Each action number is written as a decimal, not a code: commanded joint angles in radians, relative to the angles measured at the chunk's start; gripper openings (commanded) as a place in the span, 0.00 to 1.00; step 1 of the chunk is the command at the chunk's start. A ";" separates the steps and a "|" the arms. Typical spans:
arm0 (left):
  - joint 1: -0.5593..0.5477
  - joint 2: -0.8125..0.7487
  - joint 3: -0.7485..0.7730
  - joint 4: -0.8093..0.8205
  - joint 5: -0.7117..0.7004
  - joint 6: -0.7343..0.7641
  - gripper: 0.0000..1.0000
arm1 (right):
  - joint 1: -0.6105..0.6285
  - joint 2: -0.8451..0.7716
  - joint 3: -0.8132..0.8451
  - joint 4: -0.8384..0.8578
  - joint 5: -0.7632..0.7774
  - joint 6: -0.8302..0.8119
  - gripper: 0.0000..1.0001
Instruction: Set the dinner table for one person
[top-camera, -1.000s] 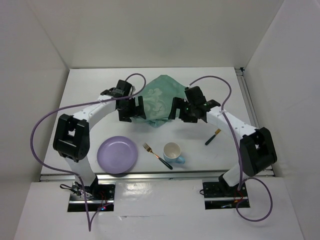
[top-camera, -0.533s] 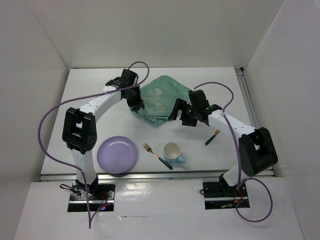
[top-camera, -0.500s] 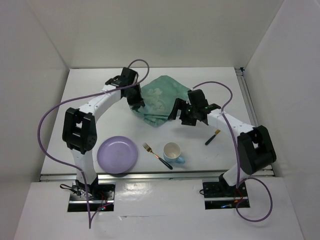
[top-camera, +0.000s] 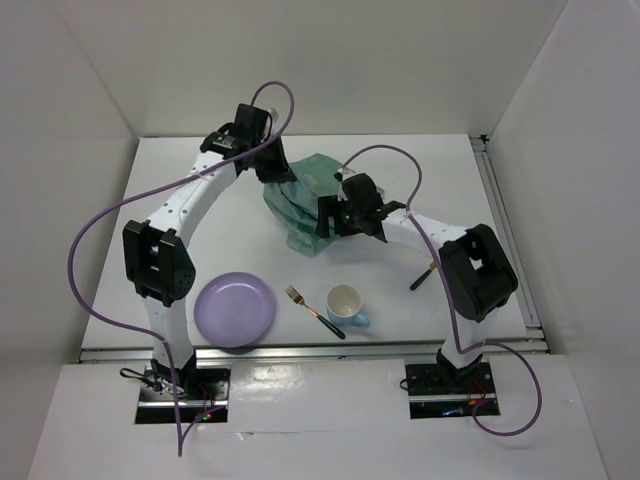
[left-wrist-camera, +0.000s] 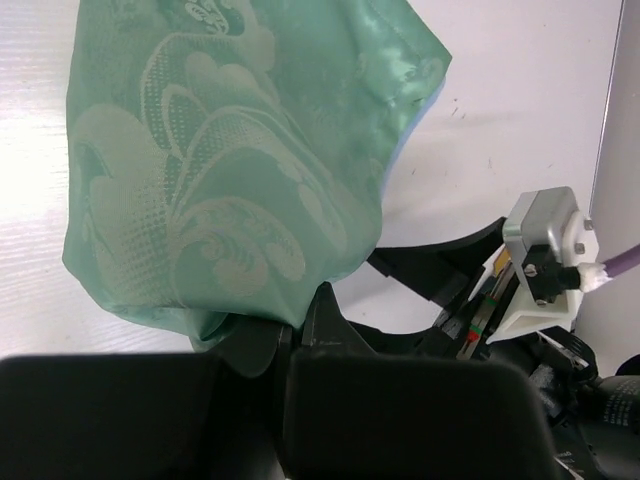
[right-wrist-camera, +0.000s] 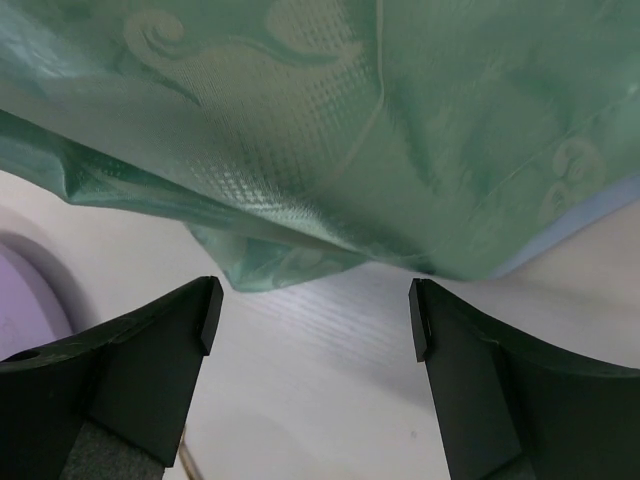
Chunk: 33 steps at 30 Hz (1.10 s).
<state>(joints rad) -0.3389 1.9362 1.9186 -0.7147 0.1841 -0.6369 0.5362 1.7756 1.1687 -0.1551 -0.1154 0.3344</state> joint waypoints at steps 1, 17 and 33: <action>0.012 0.036 0.034 -0.023 0.038 -0.020 0.00 | 0.011 0.018 0.002 0.118 0.049 -0.095 0.88; 0.040 0.087 0.111 -0.043 0.090 -0.038 0.00 | 0.021 0.058 -0.004 0.204 0.034 -0.152 0.72; 0.049 0.112 0.152 -0.043 0.112 -0.047 0.00 | 0.030 0.193 0.081 0.193 -0.017 -0.195 0.45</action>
<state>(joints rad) -0.3027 2.0457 2.0274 -0.7704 0.2718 -0.6640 0.5564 1.9446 1.2037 0.0010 -0.1211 0.1539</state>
